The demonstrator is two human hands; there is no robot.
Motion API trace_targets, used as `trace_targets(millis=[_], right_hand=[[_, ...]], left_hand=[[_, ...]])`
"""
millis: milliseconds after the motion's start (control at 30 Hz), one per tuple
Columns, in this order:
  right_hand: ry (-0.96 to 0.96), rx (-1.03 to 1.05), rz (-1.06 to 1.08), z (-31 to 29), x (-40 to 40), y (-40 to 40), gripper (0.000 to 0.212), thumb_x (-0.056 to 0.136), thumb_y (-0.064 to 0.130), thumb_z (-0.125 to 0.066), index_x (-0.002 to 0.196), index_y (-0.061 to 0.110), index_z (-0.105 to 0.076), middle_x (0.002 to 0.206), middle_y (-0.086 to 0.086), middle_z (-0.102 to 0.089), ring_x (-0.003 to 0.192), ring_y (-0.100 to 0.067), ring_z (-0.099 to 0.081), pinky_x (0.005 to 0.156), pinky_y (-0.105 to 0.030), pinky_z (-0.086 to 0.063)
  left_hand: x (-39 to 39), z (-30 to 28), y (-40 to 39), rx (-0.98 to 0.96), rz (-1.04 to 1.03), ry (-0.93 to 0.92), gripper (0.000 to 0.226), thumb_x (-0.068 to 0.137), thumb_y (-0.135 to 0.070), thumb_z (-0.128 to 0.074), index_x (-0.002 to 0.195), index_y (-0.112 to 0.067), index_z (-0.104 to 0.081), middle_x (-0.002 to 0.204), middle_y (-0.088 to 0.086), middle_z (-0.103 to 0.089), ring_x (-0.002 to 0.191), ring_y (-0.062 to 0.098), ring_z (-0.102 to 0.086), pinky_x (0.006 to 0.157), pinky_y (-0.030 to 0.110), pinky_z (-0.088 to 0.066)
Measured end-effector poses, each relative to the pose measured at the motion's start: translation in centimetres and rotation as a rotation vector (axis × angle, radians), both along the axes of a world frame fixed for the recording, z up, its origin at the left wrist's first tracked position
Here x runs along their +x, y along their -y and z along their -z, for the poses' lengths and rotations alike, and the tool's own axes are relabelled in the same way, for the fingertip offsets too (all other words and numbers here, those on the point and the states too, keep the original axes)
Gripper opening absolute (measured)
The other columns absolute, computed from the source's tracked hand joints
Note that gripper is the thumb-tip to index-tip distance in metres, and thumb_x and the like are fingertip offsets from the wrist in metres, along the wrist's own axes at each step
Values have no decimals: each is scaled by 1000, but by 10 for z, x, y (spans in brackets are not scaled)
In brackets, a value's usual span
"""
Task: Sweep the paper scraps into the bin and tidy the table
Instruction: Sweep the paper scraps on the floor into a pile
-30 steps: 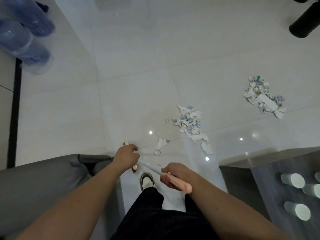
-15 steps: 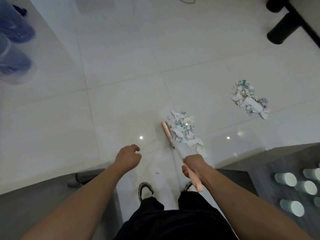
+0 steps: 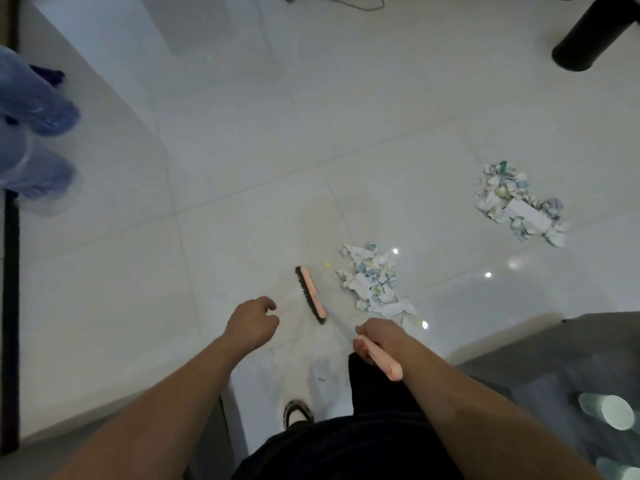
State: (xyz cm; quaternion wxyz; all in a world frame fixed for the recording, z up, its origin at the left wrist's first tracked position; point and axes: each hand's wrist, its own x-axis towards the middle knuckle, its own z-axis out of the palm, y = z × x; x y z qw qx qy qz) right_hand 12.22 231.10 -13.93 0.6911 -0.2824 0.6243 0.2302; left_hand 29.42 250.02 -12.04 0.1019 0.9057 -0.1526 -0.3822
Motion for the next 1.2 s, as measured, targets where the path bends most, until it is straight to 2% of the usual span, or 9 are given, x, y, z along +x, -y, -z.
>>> trace_targets(millis=[233, 367, 433, 667, 800, 933, 1033, 1133, 1200], right_hand=[[-55, -185, 85, -2, -11, 147, 10, 96, 2, -52, 87, -1, -52, 65, -15, -53, 44, -19, -44, 36, -19, -38], [-162, -220, 138, 1, -6, 207, 21, 95, 6, -48, 75, 1, -52, 48, -11, -53, 45, -21, -43, 34, -19, -38], [-157, -292, 154, 5, -3, 227, 21, 91, 2, -47, 70, 6, -48, 53, -12, -51, 41, -21, -43, 37, -19, -36], [-114, -498, 322, -4, 12, 276, 11, 85, -5, -49, 74, -2, -52, 62, -18, -53, 37, -24, -50, 47, -29, -41], [-120, -445, 479, -14, 25, 268, 4, 89, -3, -50, 87, -2, -53, 64, -17, -53, 31, -20, -47, 40, -23, -38], [-184, -329, 726, -30, 47, 232, 9, 92, 0, -50, 85, -2, -54, 57, -15, -53, 28, -20, -45, 36, -20, -38], [-244, -286, 935, -44, 68, 192, 10, 93, 1, -49, 86, -3, -56, 58, -15, -52, 35, -21, -44, 37, -21, -37], [-300, -292, 1184, -46, 90, 161, 11, 93, 1, -48, 94, -3, -59, 66, -16, -54, 43, -22, -46, 38, -22, -39], [-331, -263, 1402, -43, 102, 145, 12, 91, 0, -46, 90, -3, -58, 69, -15, -53, 46, -21, -45, 39, -22, -37]], left_hand=[[18, -1, 120, 13, 107, -12, 39, 87, -21, -56, 126, -21, -60, 130, 4, -60, 115, 21, -56, 91, 28, -44], [19, -6, 182, -36, 217, -32, 39, 88, -22, -56, 127, -23, -59, 126, 2, -59, 110, 19, -56, 87, 27, -43], [25, -10, 203, -47, 252, -37, 38, 88, -24, -56, 126, -24, -59, 123, 1, -58, 107, 19, -56, 86, 28, -44], [83, -15, 271, -57, 401, -14, 39, 89, -24, -57, 128, -21, -59, 127, 5, -58, 113, 21, -56, 92, 29, -44], [114, -8, 328, -90, 559, -38, 40, 88, -22, -56, 128, -22, -58, 129, 4, -58, 115, 21, -55, 93, 28, -43], [140, -3, 386, -126, 799, -75, 40, 89, -23, -56, 130, -21, -57, 132, 4, -57, 116, 21, -55, 90, 26, -42], [157, -7, 419, -131, 975, -95, 41, 89, -24, -56, 130, -21, -58, 133, 4, -57, 116, 21, -55, 88, 26, -42], [168, -10, 445, -129, 1109, -104, 40, 89, -25, -57, 129, -21, -59, 132, 4, -58, 117, 22, -55, 93, 28, -44], [171, -8, 456, -119, 1181, -116, 39, 88, -26, -58, 127, -21, -60, 130, 4, -60, 117, 23, -55, 96, 31, -45]])
